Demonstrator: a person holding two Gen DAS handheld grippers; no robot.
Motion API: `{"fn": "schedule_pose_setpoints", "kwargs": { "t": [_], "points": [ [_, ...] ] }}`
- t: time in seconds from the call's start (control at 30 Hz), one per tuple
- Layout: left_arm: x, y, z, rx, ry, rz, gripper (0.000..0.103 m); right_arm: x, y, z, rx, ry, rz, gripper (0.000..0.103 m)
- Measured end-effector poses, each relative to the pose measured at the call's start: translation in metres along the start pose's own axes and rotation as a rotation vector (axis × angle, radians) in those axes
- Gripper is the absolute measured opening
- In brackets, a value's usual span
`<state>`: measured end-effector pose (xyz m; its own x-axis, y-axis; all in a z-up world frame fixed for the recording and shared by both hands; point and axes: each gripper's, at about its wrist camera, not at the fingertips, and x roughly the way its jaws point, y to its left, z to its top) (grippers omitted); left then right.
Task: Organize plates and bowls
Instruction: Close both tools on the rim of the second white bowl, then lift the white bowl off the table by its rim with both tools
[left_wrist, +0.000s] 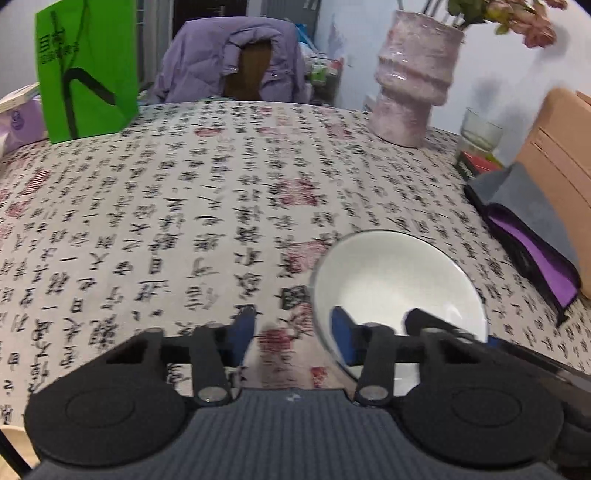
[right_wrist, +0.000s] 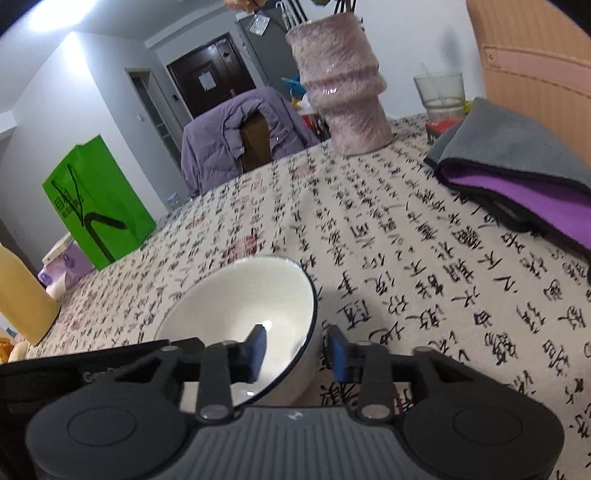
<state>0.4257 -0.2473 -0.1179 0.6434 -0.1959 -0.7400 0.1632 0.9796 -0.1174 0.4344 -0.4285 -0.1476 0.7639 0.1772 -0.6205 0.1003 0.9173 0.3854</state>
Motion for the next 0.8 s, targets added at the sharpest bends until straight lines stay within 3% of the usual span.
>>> {"fn": "schedule_pose_setpoints", "kwargs": {
  "t": [0.13, 0.8],
  "points": [
    [0.0, -0.013, -0.003, 0.048, -0.01, -0.011, 0.017, 0.002, 0.002, -0.004, -0.015, -0.002, -0.014, 0.024],
    [-0.012, -0.019, -0.006, 0.075, -0.06, 0.014, 0.016, -0.009, -0.001, -0.005, 0.021, -0.033, 0.014, 0.018]
  ]
}}
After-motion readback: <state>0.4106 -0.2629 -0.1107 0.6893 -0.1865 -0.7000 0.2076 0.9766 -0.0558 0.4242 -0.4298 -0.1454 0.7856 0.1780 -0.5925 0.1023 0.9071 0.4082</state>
